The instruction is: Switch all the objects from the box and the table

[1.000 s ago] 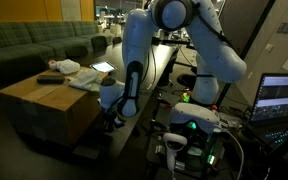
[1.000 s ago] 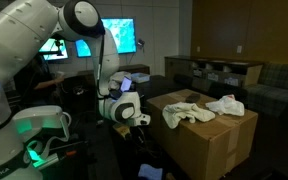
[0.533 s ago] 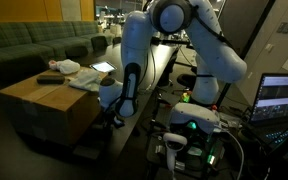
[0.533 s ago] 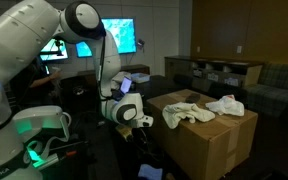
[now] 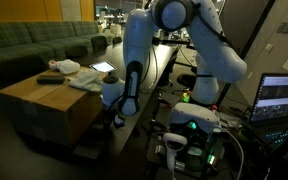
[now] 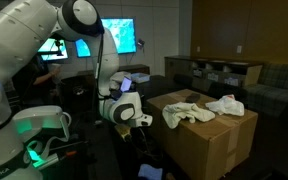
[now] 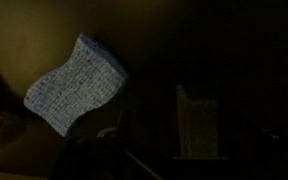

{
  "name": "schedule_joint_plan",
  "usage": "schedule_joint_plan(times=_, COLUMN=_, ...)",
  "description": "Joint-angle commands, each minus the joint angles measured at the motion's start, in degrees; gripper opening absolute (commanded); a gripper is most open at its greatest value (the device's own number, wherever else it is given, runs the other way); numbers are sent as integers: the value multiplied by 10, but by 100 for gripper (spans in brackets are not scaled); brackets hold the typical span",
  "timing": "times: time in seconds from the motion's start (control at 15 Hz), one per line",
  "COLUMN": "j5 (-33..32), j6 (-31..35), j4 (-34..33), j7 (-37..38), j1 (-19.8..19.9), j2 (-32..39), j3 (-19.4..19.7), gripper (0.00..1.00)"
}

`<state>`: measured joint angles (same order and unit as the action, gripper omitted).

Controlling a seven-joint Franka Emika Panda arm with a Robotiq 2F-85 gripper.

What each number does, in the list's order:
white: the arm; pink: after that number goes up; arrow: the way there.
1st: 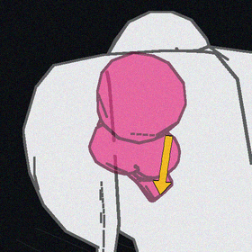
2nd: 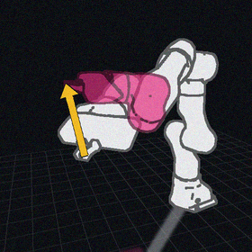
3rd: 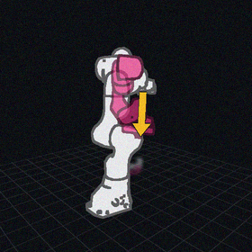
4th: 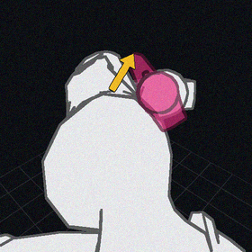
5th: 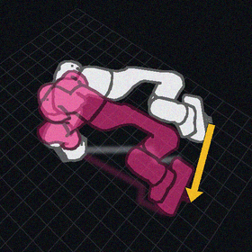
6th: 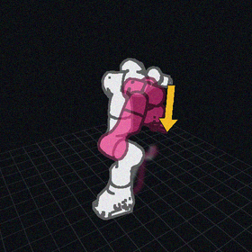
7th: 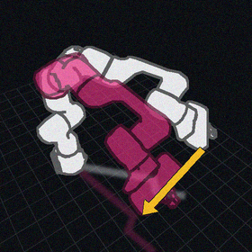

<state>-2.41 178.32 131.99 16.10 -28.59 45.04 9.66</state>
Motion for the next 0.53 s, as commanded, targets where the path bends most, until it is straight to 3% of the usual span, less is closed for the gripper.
schedule_joint_plan(times=0.0, j5=36, j6=13, j4=27, j7=16, j1=-33, j2=-40, j3=-5, gripper=99)
schedule_joint_plan(times=0.47, j5=90, j6=8, j4=12, j7=73, j1=-142, j2=-60, j3=-24, gripper=100)
